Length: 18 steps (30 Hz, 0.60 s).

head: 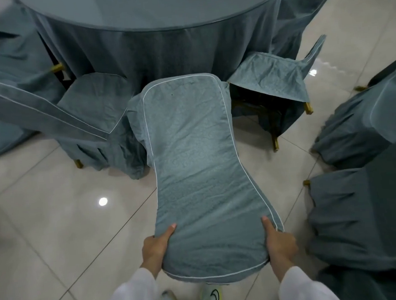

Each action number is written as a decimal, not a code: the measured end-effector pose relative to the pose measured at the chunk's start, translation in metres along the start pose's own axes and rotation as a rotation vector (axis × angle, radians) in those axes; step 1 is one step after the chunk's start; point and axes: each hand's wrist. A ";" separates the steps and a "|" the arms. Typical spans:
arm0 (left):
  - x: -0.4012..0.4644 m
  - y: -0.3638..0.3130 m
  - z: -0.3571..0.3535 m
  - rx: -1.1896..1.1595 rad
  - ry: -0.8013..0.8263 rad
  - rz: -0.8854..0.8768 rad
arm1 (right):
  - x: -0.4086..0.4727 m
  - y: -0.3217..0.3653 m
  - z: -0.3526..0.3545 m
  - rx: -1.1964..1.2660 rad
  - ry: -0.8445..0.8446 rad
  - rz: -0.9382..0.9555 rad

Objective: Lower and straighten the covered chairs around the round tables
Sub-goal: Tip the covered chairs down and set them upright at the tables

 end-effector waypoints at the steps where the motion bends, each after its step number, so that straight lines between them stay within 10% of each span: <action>1: 0.001 0.000 0.005 0.020 -0.006 0.000 | -0.004 -0.001 0.000 0.010 -0.010 -0.003; 18: -0.050 -0.045 0.061 -0.105 0.135 -0.017 | -0.047 0.037 0.019 -0.047 0.047 0.027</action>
Point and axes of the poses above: each hand's wrist, its own x-axis towards the middle knuckle, its own z-axis out of the back of the hand, y = z × x, and after that the axes turned 10 degrees about x, right-handed
